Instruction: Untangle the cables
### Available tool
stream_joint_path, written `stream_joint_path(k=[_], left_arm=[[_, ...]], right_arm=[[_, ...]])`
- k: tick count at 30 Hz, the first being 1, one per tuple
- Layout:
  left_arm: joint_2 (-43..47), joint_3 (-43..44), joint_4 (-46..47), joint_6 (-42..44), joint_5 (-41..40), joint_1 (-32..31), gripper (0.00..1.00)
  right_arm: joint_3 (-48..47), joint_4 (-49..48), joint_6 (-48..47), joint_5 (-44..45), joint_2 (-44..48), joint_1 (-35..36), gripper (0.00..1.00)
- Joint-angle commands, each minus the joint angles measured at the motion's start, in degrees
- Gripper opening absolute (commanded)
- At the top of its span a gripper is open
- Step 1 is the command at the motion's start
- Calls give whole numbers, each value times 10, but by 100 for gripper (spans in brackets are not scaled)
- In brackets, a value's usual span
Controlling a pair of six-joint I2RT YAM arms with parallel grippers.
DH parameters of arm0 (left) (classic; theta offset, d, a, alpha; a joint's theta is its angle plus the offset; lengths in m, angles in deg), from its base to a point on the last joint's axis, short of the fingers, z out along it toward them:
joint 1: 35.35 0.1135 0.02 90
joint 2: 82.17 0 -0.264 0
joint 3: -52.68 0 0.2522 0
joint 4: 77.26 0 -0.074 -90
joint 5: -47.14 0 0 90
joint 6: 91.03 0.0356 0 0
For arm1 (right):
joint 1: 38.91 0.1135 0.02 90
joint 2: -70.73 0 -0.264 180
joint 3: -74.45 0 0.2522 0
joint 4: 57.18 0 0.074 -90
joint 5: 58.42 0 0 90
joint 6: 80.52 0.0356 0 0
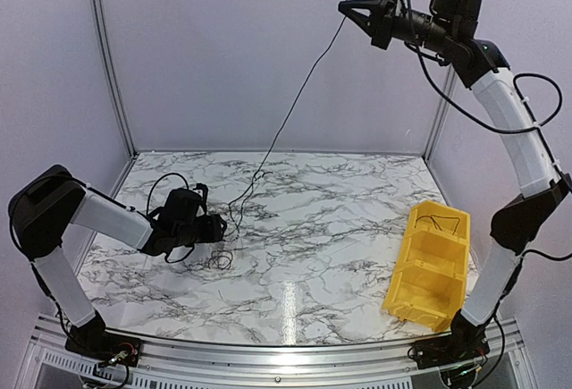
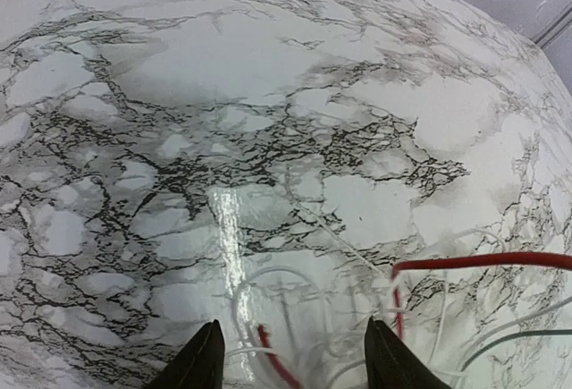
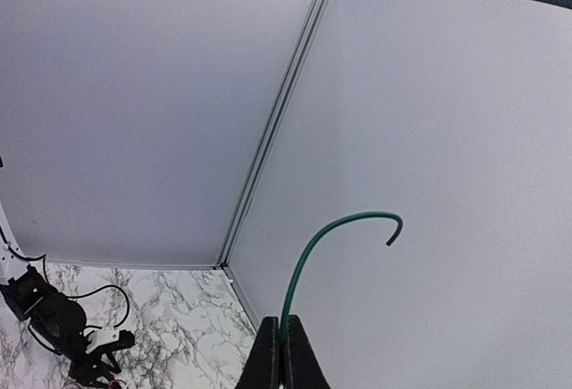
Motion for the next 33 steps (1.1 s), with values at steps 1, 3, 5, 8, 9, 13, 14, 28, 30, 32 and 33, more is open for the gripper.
stream_joint_path(k=[1, 3, 5, 8, 9, 13, 14, 28, 30, 32, 33], left_arm=[[36, -2, -57, 25, -28, 4, 57], [45, -4, -61, 29, -37, 4, 57], [53, -9, -70, 36, -52, 4, 54], [66, -23, -80, 47, -71, 6, 46], [73, -29, -80, 50, -64, 5, 46], [135, -52, -20, 129, 41, -24, 54], [144, -48, -14, 150, 50, -40, 58], [-42, 160, -11, 223, 235, -69, 76], [-73, 186, -11, 227, 262, -71, 76], [-97, 205, -11, 223, 283, -73, 75], [-106, 211, -11, 221, 292, -74, 74]], right_arm=[[40, -34, 36, -36, 27, 1, 0], [69, -37, 39, -42, 28, 7, 0], [91, -36, 36, -40, 31, 10, 0], [145, -56, 43, -37, 49, 11, 0], [162, -59, 44, -37, 54, 13, 0], [235, -58, 37, -33, 69, 24, 0], [252, -59, 33, -29, 74, 26, 0], [309, -46, 16, -18, 108, 30, 0], [303, -45, 14, -16, 106, 30, 0], [297, -44, 16, -15, 104, 29, 0], [293, -44, 16, -15, 103, 30, 0]])
